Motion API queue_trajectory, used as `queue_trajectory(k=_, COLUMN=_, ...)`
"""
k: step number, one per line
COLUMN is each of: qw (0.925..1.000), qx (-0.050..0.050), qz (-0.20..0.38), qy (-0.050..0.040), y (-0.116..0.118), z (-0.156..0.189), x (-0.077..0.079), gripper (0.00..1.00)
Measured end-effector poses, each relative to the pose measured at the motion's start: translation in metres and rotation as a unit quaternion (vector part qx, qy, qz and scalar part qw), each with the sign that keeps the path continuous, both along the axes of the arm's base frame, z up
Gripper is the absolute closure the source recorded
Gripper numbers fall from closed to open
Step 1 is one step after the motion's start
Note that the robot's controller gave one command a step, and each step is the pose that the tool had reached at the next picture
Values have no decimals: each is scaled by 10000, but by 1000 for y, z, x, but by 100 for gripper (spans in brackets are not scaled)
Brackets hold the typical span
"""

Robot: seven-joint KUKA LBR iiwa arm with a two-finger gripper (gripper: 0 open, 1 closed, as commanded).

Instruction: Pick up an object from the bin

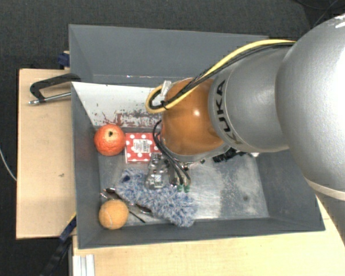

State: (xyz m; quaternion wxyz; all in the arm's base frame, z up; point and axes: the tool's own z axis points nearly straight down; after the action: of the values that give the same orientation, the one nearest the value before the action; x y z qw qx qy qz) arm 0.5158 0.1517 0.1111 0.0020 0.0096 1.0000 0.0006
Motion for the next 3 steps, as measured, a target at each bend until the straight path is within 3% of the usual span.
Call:
queue_trajectory(k=1, qw=9995, qx=12, qz=-302, qy=-16, y=2, z=20, x=7, gripper=100)
queue_trajectory(k=2, qw=9997, qx=5, qz=244, qy=-8, y=7, z=-20, x=0, gripper=0)
queue_trajectory(k=3, qw=9997, qx=5, qz=243, qy=-5, y=7, z=-18, x=1, gripper=100)
